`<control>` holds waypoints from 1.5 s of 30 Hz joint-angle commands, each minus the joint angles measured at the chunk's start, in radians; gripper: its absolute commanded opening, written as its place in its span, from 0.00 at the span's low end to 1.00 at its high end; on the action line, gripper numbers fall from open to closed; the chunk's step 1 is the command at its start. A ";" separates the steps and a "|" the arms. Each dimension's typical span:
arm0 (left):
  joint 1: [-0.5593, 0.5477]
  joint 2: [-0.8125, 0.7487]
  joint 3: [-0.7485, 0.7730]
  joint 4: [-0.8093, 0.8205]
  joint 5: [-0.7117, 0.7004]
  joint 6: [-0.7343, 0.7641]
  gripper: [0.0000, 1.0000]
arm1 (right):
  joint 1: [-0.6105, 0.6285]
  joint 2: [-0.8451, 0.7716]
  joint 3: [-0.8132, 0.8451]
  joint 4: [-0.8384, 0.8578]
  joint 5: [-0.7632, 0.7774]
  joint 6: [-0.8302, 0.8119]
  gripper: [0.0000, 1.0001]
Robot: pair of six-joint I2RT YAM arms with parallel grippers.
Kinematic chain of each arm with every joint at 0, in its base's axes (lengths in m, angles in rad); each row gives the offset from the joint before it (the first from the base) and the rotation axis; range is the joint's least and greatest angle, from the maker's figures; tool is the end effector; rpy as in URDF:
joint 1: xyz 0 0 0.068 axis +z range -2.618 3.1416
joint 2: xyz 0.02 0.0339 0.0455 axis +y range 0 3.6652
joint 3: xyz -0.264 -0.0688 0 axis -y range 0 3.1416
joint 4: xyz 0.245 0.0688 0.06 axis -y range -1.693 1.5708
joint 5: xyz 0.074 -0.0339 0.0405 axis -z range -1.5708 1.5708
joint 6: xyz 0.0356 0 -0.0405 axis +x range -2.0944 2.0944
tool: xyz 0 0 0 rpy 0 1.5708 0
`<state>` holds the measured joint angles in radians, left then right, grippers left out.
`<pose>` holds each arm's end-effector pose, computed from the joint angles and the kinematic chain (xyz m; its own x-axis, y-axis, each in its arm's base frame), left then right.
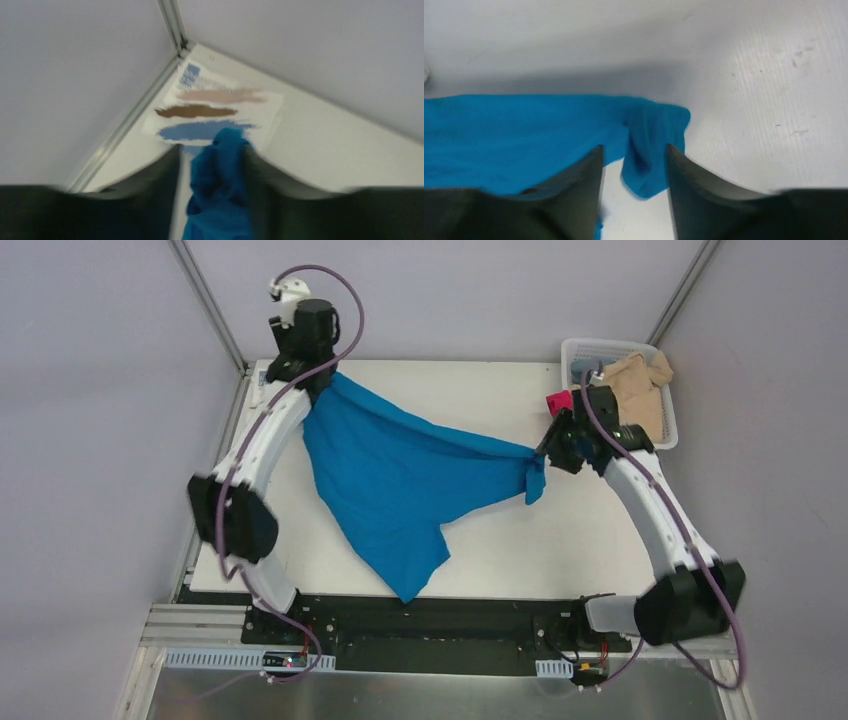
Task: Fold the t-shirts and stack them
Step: Flatten out the tshirt
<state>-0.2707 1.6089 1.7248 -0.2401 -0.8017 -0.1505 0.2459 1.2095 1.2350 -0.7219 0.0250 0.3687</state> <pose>0.3580 -0.0728 0.4530 -0.0429 -0.0963 -0.9944 -0.5133 0.8561 -0.0608 0.2467 0.0610 0.3564 -0.6614 0.2055 -0.7214 0.0146 0.9651 0.2615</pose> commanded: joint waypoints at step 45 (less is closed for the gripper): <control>-0.076 -0.014 -0.851 -0.096 0.749 -0.542 0.99 | -0.214 0.010 -0.413 0.328 -0.065 0.117 0.99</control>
<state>-0.4751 1.5688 0.8993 -0.3538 0.0174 -0.6964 0.0357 1.2224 0.8444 -0.4198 -0.0055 0.4622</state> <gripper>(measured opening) 0.990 0.992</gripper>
